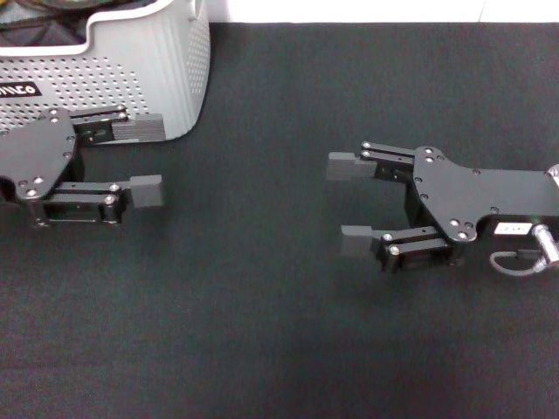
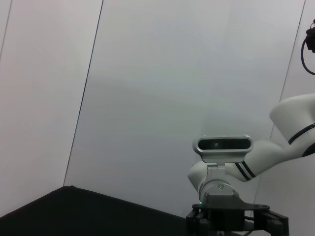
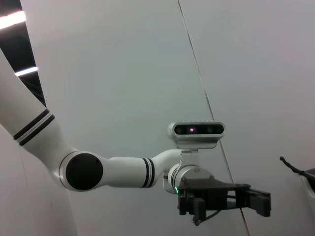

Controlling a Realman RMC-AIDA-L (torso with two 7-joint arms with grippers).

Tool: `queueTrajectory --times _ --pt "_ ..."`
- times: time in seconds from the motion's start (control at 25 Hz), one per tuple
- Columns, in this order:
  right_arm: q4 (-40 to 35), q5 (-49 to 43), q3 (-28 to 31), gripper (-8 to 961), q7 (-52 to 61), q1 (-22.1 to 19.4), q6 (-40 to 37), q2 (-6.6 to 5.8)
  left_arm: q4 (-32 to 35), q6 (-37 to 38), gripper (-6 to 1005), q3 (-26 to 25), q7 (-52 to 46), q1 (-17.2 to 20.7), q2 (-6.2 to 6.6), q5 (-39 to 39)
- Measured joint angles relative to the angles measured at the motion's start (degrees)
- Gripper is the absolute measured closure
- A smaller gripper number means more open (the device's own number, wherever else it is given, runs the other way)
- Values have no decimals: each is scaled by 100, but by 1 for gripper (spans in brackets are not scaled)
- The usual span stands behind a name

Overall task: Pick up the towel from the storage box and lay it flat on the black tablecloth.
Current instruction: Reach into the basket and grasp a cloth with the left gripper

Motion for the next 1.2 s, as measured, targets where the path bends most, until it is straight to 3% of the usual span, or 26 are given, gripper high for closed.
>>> queueTrajectory --times 0.52,0.88,1.08,1.2 --pt "14 1 29 81 -11 -43 22 0 -5 -9 183 -28 -2 -4 0 -4" --pt "27 67 247 82 -103 -326 182 -52 255 -145 182 -1005 -526 -251 -12 -11" --pt "30 73 270 82 -154 -461 274 -51 1523 -1226 183 -1242 -1525 -404 -93 249" --pt "29 76 282 82 -156 -560 345 -29 2812 -2027 183 -1254 -2363 -431 -228 913"
